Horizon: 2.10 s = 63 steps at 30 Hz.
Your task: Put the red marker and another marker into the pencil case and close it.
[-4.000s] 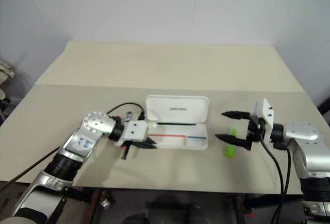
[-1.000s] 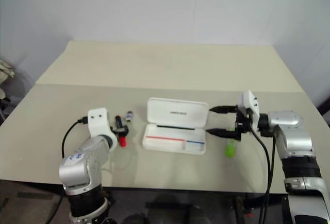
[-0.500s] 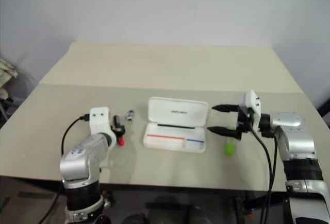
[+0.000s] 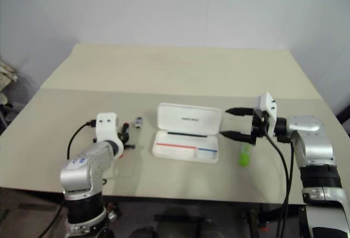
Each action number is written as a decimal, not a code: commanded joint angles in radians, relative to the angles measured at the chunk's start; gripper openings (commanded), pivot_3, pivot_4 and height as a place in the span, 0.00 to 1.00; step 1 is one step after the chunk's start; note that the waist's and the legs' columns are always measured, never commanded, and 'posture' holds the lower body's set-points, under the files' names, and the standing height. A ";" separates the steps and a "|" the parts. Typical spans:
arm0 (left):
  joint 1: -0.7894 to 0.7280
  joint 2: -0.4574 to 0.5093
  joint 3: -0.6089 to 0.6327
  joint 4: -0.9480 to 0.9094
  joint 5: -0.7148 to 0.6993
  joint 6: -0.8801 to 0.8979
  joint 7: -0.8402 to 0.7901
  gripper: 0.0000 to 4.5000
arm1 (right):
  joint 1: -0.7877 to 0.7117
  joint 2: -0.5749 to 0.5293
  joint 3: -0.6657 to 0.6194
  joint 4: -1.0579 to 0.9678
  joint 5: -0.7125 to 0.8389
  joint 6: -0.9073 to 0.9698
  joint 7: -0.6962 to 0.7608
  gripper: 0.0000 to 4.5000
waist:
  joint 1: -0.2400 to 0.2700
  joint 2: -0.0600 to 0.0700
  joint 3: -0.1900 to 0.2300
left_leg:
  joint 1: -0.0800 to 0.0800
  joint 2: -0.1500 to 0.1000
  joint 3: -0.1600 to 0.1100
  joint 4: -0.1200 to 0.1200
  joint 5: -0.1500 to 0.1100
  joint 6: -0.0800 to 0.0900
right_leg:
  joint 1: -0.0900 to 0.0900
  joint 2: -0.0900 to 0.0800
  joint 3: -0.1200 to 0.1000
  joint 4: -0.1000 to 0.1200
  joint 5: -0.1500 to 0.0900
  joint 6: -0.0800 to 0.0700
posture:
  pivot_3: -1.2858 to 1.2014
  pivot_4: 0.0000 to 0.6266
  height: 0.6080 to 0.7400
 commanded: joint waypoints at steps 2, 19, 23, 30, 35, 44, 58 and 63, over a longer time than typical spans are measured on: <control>-0.051 0.164 -0.005 -0.112 -0.061 -0.005 -0.117 0.13 | -0.010 -0.014 -0.023 -0.018 0.014 -0.011 0.007 1.00 | -0.004 -0.001 0.000 | -0.001 0.000 0.000 -0.001 0.000 -0.001 | -0.003 0.000 0.000 0.002 0.000 0.000 | 0.52 0.24 1.00; -0.295 0.563 -0.230 0.076 -0.401 -0.491 -0.827 0.13 | 0.009 0.005 -0.026 -0.030 0.012 -0.027 -0.025 1.00 | 0.000 -0.003 0.002 | -0.005 0.001 0.005 -0.003 -0.001 -0.001 | -0.009 0.000 0.001 0.001 0.000 0.000 | 0.52 0.24 1.00; -0.333 0.579 -0.327 0.183 -0.397 -0.584 -0.955 0.13 | 0.046 -0.006 -0.047 -0.060 0.022 -0.030 -0.043 1.00 | -0.001 -0.003 0.002 | -0.005 0.001 0.006 -0.003 -0.001 -0.001 | -0.009 0.001 0.002 0.001 0.000 0.000 | 0.52 0.24 1.00; -0.410 0.540 -0.485 0.479 -0.276 -0.872 -1.098 0.13 | 0.133 -0.008 -0.082 -0.145 0.042 -0.021 -0.097 1.00 | 0.002 -0.003 0.002 | -0.004 0.001 0.007 -0.001 -0.002 0.000 | -0.009 0.001 0.004 0.001 0.000 0.000 | 0.52 0.24 1.00; -0.469 0.471 -0.543 0.690 -0.195 -1.064 -1.149 0.13 | 0.199 -0.009 -0.107 -0.218 0.058 -0.004 -0.142 1.00 | 0.004 -0.003 0.002 | -0.005 0.001 0.008 -0.001 -0.002 0.001 | -0.010 0.001 0.005 0.001 0.000 0.000 | 0.52 0.24 1.00; -0.567 0.341 -0.570 0.927 -0.115 -1.215 -1.186 0.13 | 0.322 -0.021 -0.161 -0.341 0.088 0.034 -0.214 1.00 | 0.015 -0.003 0.002 | -0.006 0.001 0.010 0.000 -0.003 0.003 | -0.010 0.001 0.005 -0.001 0.000 0.002 | 0.52 0.24 1.00; -0.574 0.261 -0.597 0.985 -0.043 -1.211 -1.205 0.13 | 0.391 -0.018 -0.183 -0.406 0.108 0.046 -0.275 1.00 | 0.024 -0.003 0.002 | -0.005 0.001 0.011 0.000 -0.004 0.004 | -0.010 0.001 0.006 -0.001 0.000 0.002 | 0.52 0.24 1.00; -0.566 0.250 -0.590 0.979 -0.034 -1.206 -1.201 0.13 | 0.403 -0.012 -0.180 -0.419 0.109 0.046 -0.285 1.00 | 0.025 -0.003 0.002 | -0.005 0.001 0.010 0.000 -0.004 0.004 | -0.010 0.001 0.006 -0.001 0.000 0.002 | 0.52 0.24 1.00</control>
